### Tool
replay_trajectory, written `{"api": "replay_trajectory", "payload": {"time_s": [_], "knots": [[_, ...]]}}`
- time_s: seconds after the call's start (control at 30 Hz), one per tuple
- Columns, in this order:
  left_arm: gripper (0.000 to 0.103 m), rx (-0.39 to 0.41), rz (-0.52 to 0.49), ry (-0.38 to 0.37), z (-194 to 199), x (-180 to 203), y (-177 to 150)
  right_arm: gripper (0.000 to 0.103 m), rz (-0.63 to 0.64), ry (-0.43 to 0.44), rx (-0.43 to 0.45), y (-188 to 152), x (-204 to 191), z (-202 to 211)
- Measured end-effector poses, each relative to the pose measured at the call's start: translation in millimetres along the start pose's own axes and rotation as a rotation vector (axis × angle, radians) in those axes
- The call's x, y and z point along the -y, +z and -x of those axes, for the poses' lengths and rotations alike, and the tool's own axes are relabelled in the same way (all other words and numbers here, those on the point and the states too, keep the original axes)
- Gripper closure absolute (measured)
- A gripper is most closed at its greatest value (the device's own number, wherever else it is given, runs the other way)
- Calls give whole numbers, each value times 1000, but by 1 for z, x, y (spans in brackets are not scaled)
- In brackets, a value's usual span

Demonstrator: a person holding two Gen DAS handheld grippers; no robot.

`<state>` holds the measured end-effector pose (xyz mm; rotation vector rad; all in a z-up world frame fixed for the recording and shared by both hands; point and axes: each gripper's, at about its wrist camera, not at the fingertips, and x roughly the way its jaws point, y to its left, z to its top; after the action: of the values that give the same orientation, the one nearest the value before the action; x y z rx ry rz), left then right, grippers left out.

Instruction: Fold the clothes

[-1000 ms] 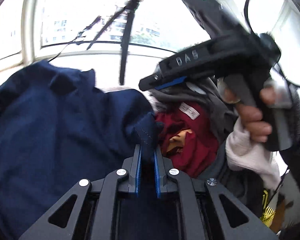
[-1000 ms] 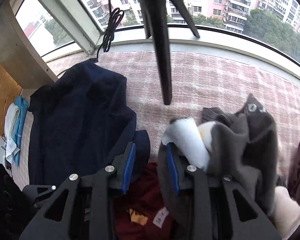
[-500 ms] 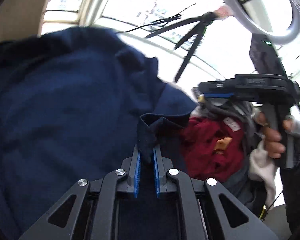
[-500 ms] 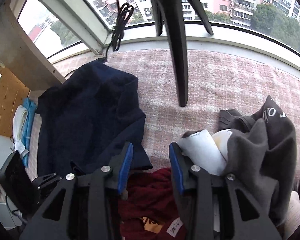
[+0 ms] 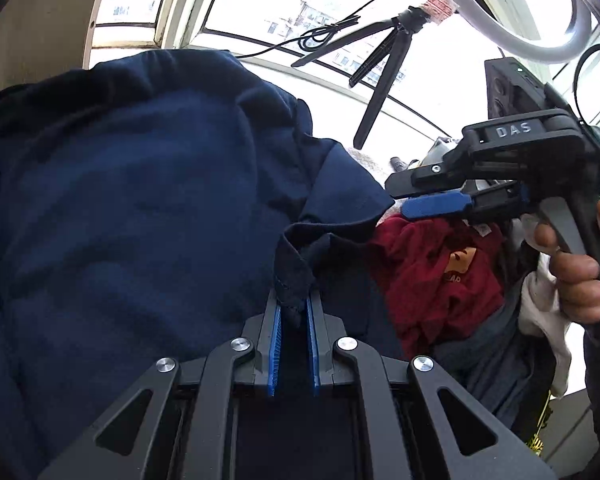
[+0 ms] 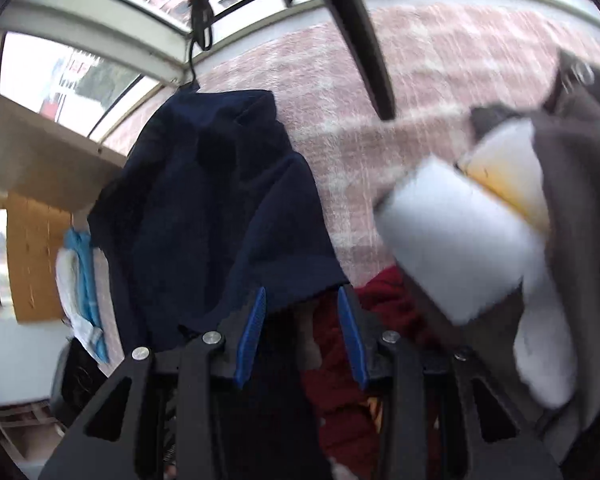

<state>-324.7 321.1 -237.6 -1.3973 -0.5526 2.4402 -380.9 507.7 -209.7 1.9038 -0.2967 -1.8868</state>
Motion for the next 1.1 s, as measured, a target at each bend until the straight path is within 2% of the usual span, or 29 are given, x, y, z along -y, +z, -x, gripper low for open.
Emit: {"api": "replay_trajectory", "payload": {"time_s": [0.17, 0.3, 0.5, 0.53, 0.57, 0.6, 0.67, 0.77, 0.9, 1.03, 1.1], "knots": [[94, 3, -61, 15, -3, 13, 5, 66, -70, 63, 25, -20, -7, 2], [94, 7, -103, 11, -3, 25, 7, 66, -125, 57, 40, -13, -9, -16], [93, 21, -113, -13, 4, 29, 9, 66, -207, 60, 142, 3, 10, -23], [93, 20, -111, -20, 5, 29, 9, 80, -197, 50, 164, 6, 10, -21], [94, 24, -101, -32, 5, 29, 10, 92, -156, 19, 195, 8, 4, -13], [94, 23, -94, -56, 4, 31, 12, 95, -115, -12, 226, 10, -1, -6], [94, 22, -80, -106, 1, 36, 16, 95, -33, -74, 289, 14, -11, 10], [94, 16, -128, -151, -7, 59, 20, 96, 91, -168, 381, 20, -27, 33], [94, 3, -143, -291, -24, 94, 24, 96, 253, -291, 493, 28, -48, 61], [96, -17, -176, -271, -40, 110, 23, 96, 313, -336, 424, 35, -47, 54], [96, -17, -157, -273, -35, 101, 22, 94, 321, -329, 350, 43, -44, 45]]}}
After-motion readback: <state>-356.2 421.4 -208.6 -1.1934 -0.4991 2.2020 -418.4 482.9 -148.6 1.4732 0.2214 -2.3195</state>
